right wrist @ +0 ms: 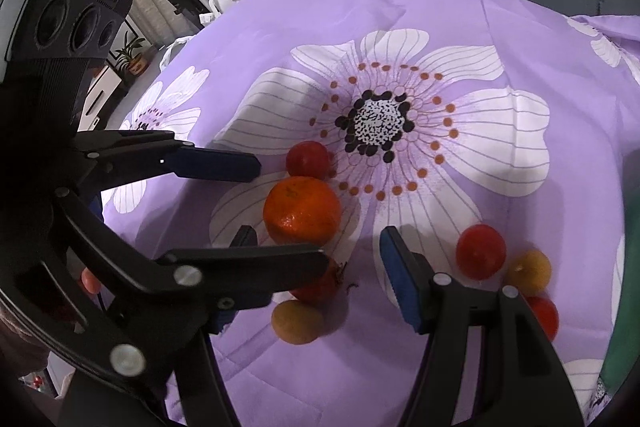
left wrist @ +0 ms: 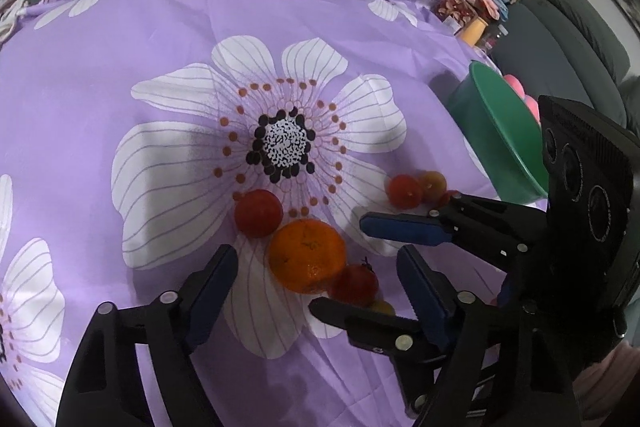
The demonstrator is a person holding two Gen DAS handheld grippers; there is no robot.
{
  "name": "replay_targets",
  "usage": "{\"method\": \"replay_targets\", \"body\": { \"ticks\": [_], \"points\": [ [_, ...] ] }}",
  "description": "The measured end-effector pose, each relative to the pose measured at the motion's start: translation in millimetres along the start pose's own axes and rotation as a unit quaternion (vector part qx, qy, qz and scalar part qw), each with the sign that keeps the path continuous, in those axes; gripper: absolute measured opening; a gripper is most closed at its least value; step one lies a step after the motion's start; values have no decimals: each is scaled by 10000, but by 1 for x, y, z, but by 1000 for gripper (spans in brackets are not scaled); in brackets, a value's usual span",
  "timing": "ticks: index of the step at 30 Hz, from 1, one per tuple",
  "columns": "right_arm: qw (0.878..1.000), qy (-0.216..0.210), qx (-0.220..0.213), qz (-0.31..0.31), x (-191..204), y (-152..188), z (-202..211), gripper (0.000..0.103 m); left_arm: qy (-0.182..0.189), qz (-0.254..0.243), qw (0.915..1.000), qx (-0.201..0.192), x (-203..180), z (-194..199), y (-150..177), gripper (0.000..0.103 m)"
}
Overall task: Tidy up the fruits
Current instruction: 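Close the left tool on the orange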
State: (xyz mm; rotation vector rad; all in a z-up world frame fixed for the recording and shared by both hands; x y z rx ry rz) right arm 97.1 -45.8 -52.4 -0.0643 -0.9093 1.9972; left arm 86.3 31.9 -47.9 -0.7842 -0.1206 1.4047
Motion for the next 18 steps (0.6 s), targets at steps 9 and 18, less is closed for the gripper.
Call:
{"method": "replay_targets", "body": {
  "ticks": [9,18],
  "points": [
    [9998,0,140,136,4,-4,-14,60,37,257,9996,141,10,-7,1,68],
    [9992,3,236,325,8,-9,-21,49,99,346,9992,158,12,-6,2,53]
  ]
}}
Point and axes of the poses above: each gripper's, at about its wrist camera, not at the fingertips, and z roughly against the way its jaws point, x to its left, y to its underside, the point moved 1 cm from there along -z, roughly the way its jaws point, and after that the axes turned 11 degrees about -x, right-handed, at the moved point
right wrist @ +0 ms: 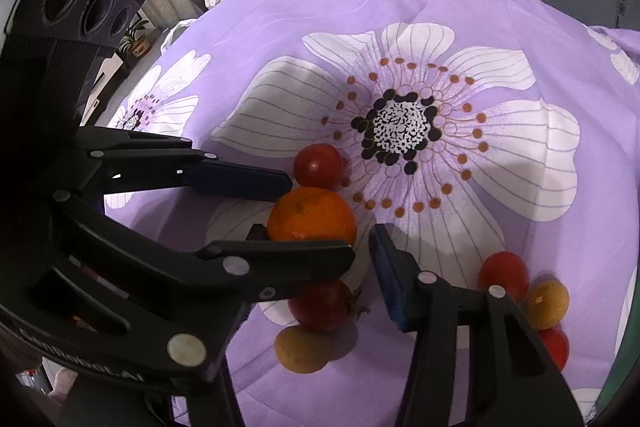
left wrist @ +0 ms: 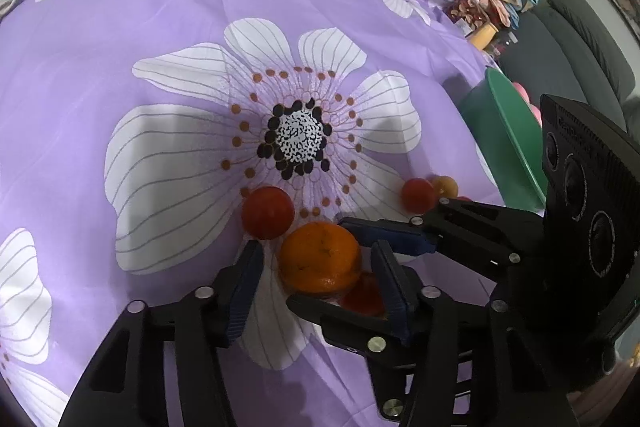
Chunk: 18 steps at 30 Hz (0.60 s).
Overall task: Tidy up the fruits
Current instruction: 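Close the left tool on the orange, then carry the orange with the left tool over the green bowl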
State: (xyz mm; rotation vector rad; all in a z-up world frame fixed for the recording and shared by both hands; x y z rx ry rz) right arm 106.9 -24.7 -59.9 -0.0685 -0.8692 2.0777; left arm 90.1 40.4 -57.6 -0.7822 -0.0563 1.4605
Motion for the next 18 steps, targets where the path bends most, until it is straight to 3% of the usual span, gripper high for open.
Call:
{"method": "replay_targets", "body": {
  "ticks": [5,18],
  "points": [
    [9999,33,13,130,5,-2,-4,44,14,28,10000,13,0,-1,-1,45],
    [9994,147,-267,146,9,-1,14,42,-47,-137,9998,-137,-12,7,-5,45]
  ]
}}
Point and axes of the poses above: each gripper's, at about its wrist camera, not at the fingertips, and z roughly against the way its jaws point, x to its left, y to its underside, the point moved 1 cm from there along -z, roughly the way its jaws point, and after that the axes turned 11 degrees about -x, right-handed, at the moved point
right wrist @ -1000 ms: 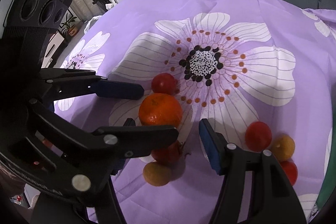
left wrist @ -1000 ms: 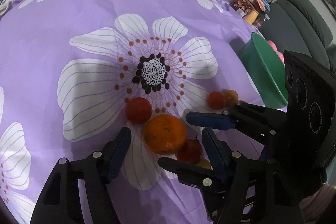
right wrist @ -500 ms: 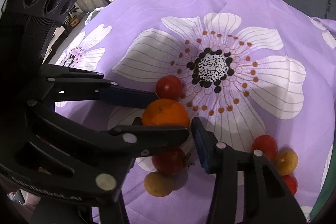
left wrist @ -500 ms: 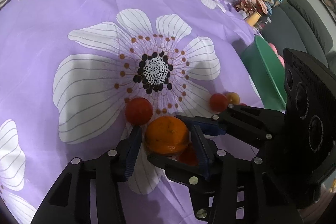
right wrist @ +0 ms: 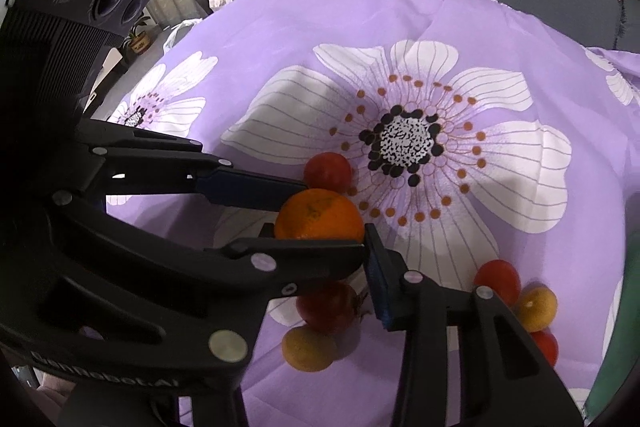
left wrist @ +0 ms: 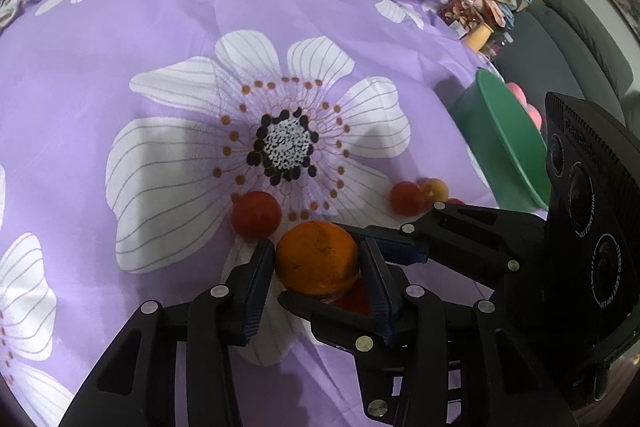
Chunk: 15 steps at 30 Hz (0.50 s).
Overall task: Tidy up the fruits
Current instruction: 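Carry the orange with the left tool over the green bowl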
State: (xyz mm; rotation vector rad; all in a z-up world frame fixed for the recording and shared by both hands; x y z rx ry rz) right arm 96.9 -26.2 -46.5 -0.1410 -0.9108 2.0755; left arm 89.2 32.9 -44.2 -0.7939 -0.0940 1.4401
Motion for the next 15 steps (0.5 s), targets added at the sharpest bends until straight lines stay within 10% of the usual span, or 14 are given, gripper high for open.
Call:
{"method": "replay_targets", "body": {
  "ticks": [15],
  "points": [
    [9972,331,-673,-81,2,8,65,42,-88,-620,9974,-365,-58,24,-2,45]
  ]
}}
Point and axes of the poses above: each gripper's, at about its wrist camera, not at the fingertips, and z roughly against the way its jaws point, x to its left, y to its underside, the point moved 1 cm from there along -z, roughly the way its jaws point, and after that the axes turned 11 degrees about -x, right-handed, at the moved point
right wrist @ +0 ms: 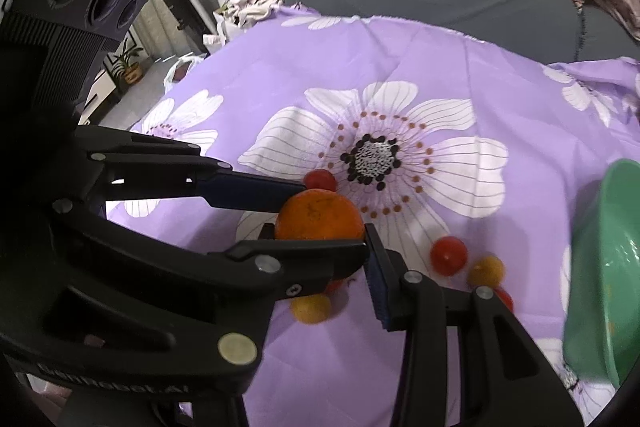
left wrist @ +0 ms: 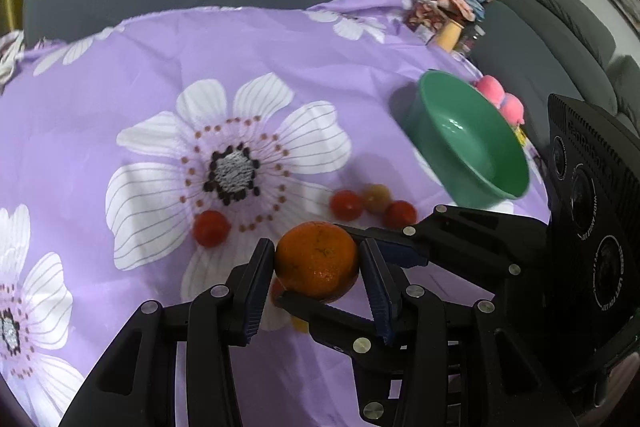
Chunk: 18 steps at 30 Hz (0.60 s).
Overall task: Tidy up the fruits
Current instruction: 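Carry the orange with the left tool over the green bowl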
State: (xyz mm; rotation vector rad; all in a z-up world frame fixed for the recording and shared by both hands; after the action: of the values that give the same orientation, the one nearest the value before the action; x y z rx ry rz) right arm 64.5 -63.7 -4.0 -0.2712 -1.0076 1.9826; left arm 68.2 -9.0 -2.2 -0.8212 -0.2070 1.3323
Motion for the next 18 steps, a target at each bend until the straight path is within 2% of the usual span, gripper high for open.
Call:
{"method": "replay_targets", "body": {
  "ticks": [18],
  "points": [
    [9974,410,-553,-208,-20,8,59,43,131,-672,9975,-183,-67,8,-12,45]
  ]
}}
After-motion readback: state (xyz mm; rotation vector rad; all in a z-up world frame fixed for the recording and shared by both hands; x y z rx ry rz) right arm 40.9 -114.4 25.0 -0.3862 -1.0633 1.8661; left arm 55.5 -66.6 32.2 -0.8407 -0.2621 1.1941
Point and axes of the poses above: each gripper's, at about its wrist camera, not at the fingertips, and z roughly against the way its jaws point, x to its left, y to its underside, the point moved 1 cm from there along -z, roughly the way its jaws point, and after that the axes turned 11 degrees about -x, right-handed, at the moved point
